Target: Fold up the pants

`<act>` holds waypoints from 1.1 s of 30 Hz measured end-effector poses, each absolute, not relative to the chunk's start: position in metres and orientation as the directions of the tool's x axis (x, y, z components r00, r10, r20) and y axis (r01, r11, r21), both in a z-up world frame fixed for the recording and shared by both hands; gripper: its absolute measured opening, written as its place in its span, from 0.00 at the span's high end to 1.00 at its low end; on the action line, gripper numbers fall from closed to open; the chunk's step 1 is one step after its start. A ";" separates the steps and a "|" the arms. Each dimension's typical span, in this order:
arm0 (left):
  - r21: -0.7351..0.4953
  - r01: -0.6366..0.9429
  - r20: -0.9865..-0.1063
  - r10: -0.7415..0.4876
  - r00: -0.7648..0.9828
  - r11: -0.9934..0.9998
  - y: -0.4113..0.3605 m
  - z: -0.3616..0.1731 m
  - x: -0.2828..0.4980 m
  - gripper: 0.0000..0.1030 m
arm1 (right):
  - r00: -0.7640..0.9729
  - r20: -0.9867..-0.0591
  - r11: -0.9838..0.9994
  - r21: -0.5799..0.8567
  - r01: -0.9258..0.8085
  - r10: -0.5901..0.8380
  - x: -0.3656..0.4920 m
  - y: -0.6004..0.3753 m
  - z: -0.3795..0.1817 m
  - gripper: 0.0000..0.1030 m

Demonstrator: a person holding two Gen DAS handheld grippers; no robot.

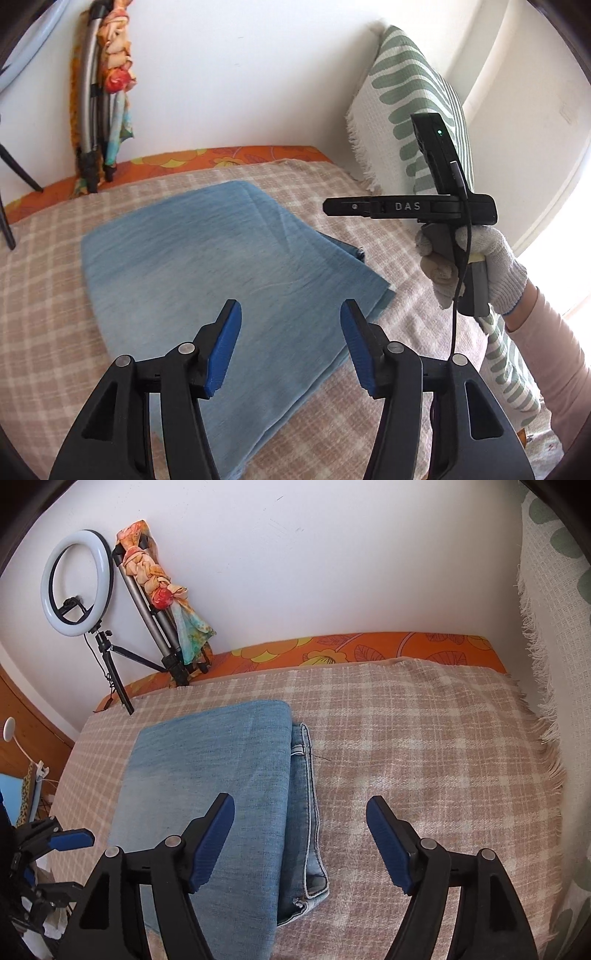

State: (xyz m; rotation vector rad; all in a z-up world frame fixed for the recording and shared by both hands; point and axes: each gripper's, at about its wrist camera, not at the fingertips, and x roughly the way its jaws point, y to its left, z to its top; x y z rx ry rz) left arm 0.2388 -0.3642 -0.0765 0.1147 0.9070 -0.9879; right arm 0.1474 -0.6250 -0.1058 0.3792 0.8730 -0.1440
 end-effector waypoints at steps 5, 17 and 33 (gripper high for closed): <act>-0.331 0.673 -0.745 -0.621 0.244 0.662 -0.326 -0.096 0.268 0.45 | 0.611 -0.782 0.912 0.333 0.240 0.124 0.163 -0.625 -0.118 0.25; -0.427 0.544 -0.783 -0.597 0.177 0.722 -0.296 -0.142 0.308 0.45 | 0.534 -0.802 0.868 0.441 0.228 0.268 0.186 -0.633 -0.159 0.25; -0.457 0.544 -0.769 -0.620 0.157 0.704 -0.307 -0.159 0.315 0.44 | 0.514 -0.743 0.821 0.557 0.123 0.428 0.191 -0.633 -0.169 0.32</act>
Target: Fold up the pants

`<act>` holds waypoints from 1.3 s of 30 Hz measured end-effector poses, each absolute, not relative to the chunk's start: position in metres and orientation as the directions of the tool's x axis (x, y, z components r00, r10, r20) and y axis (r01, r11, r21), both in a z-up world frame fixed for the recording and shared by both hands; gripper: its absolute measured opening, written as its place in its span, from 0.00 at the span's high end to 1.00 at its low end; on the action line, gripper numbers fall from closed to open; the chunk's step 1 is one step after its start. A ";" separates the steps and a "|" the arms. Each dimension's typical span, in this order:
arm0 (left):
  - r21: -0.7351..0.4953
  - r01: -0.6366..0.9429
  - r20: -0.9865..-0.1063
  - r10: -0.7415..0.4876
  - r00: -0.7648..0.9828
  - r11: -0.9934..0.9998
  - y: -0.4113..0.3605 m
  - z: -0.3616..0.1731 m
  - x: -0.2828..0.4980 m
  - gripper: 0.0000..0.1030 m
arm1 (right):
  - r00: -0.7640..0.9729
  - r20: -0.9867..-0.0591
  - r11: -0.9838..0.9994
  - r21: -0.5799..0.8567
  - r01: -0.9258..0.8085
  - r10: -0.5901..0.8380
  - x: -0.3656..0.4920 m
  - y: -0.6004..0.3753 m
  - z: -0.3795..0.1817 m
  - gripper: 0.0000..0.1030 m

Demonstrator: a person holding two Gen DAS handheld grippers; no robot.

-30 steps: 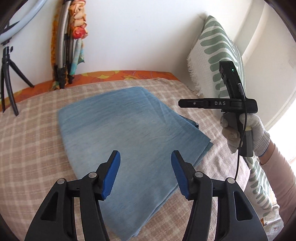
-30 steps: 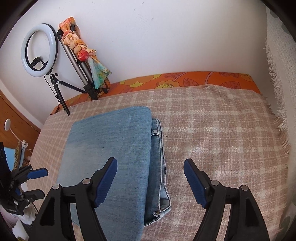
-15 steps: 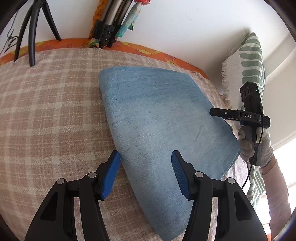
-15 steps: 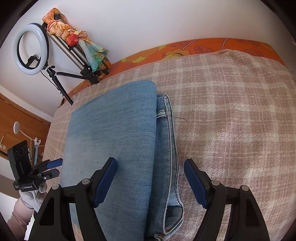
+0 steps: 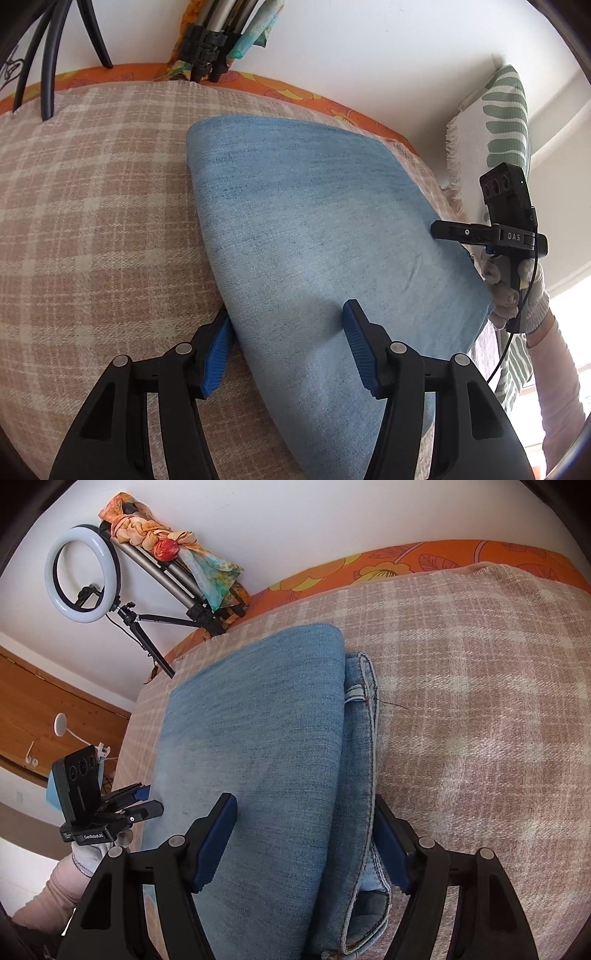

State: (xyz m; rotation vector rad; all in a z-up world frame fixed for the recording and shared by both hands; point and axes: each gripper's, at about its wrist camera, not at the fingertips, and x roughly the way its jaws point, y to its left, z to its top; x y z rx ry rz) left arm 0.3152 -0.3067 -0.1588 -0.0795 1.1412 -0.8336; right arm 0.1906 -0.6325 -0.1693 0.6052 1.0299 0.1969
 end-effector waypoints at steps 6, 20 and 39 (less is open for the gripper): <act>-0.517 0.511 -0.726 -0.668 0.163 0.687 -0.304 -0.163 0.323 0.44 | 0.521 -0.734 0.812 0.571 0.124 0.436 0.193 -0.622 -0.173 0.54; -0.400 0.547 -0.757 -0.601 0.256 0.736 -0.319 -0.151 0.316 0.82 | 0.567 -0.793 0.899 0.392 0.193 0.225 0.184 -0.588 -0.150 0.78; -0.289 0.670 -0.660 -0.649 0.378 0.684 -0.340 -0.106 0.284 0.89 | 0.710 -0.704 0.959 0.208 0.194 0.009 0.132 -0.533 -0.096 0.82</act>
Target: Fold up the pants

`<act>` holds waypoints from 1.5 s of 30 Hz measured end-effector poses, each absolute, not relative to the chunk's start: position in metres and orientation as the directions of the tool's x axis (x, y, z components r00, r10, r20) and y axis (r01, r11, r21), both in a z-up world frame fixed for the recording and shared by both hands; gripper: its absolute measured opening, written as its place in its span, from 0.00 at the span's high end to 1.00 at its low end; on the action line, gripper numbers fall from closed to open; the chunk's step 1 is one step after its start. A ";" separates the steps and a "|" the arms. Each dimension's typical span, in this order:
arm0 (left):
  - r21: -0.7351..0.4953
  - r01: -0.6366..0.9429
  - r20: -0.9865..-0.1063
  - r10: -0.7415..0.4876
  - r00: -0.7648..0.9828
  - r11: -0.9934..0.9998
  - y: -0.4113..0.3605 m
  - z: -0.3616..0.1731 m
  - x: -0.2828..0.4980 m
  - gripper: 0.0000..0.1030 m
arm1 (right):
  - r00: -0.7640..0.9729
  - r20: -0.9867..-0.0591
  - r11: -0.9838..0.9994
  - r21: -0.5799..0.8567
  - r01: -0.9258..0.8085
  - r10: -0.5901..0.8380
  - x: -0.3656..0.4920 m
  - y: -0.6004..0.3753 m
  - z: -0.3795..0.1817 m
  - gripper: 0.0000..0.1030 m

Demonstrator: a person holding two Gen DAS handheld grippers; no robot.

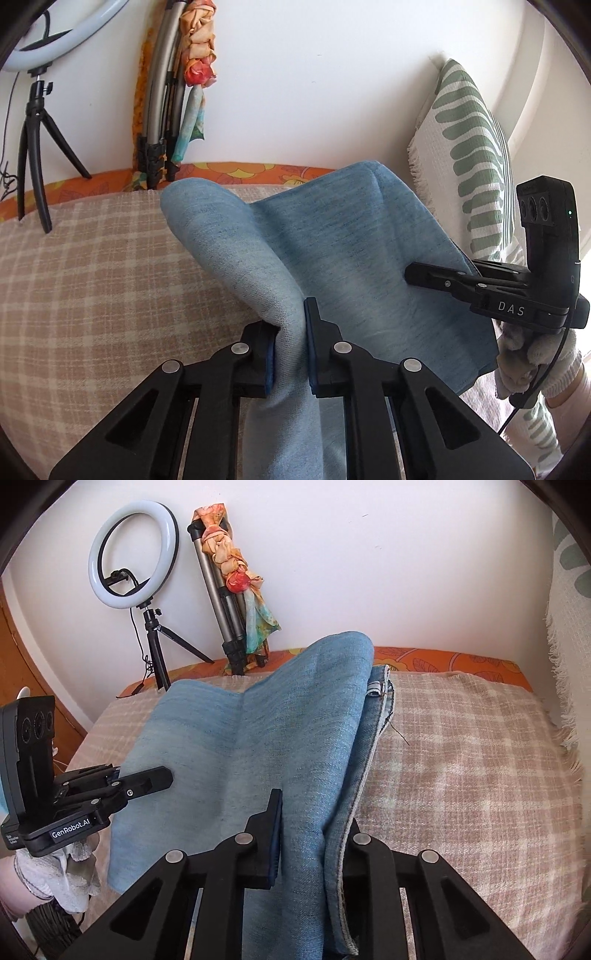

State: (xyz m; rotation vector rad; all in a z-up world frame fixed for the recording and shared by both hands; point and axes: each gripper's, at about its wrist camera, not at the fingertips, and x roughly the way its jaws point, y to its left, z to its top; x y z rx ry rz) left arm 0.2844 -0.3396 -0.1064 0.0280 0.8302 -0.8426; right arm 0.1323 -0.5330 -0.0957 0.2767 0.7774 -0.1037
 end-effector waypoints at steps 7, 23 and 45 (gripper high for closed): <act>-0.295 0.689 -0.633 -0.676 0.378 0.662 -0.352 -0.085 0.288 0.90 | 0.739 -0.673 0.962 0.194 0.194 -0.013 0.122 -0.533 -0.076 0.84; -0.259 0.740 -0.588 -0.709 0.389 0.621 -0.427 -0.053 0.330 0.90 | 0.765 -0.620 0.963 0.056 0.263 -0.173 0.156 -0.582 -0.026 0.85; -0.234 0.673 -0.659 -0.624 0.420 0.701 -0.496 -0.110 0.420 0.90 | 0.674 -0.691 0.938 -0.018 0.346 -0.262 0.253 -0.680 -0.088 0.85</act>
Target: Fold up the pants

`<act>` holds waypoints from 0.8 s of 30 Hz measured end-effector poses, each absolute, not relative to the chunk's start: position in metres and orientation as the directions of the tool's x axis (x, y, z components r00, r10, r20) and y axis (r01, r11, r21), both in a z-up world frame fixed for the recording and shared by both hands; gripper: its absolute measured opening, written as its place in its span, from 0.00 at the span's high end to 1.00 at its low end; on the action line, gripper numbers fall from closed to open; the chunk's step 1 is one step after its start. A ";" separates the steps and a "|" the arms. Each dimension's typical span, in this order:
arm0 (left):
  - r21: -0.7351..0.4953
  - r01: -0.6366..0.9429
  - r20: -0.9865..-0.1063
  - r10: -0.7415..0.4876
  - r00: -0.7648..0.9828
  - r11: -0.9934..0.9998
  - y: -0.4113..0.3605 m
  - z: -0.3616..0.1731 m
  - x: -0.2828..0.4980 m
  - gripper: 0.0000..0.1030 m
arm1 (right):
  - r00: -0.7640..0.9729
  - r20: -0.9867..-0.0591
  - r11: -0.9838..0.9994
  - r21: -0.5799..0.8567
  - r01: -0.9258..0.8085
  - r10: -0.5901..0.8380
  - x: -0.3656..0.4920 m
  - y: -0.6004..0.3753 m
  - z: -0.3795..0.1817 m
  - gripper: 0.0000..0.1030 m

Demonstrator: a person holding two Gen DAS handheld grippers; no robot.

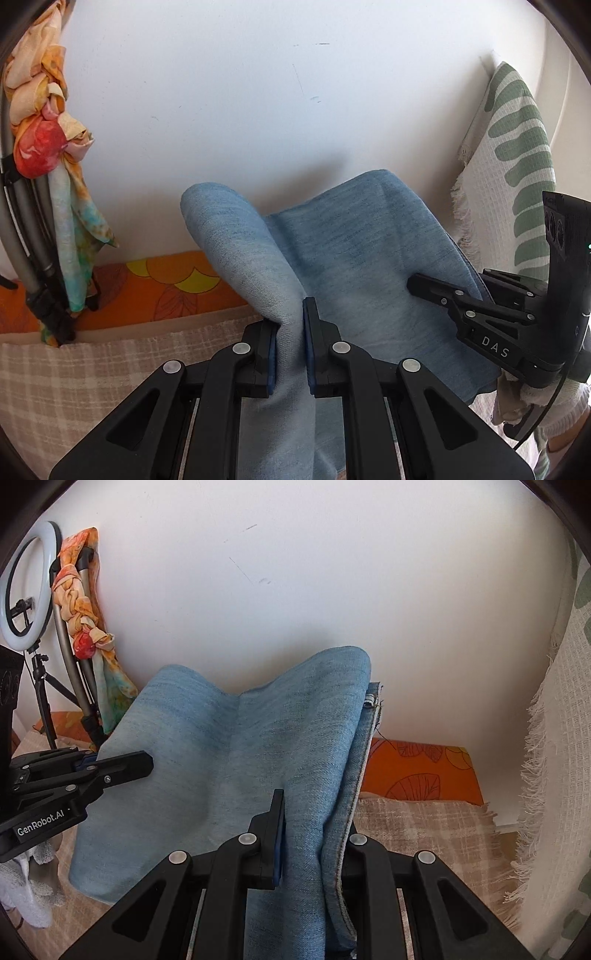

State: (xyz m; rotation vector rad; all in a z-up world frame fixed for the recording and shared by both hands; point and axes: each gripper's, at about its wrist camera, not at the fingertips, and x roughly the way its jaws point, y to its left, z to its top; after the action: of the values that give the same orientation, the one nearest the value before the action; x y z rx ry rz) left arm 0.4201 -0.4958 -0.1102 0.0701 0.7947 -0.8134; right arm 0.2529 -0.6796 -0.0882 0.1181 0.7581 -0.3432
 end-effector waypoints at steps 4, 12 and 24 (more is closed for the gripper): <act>-0.196 0.638 -0.699 -0.562 0.441 0.745 -0.493 -0.116 0.432 0.84 | 0.647 -0.702 0.926 -0.048 0.374 -0.298 0.257 -0.688 -0.099 0.79; -0.142 0.576 -0.711 -0.488 0.507 0.805 -0.468 -0.113 0.438 0.81 | 0.587 -0.672 0.853 -0.131 0.505 -0.451 0.249 -0.695 -0.089 0.38; -0.152 0.608 -0.673 -0.532 0.514 0.779 -0.442 -0.077 0.414 0.80 | 0.616 -0.638 0.849 -0.118 0.515 -0.463 0.225 -0.663 -0.052 0.33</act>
State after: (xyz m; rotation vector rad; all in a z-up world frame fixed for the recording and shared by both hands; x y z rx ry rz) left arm 0.4138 -0.4418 -0.0765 0.1083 0.7700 -0.6867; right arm 0.2250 -0.6635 -0.0519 0.0790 0.7112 -0.5634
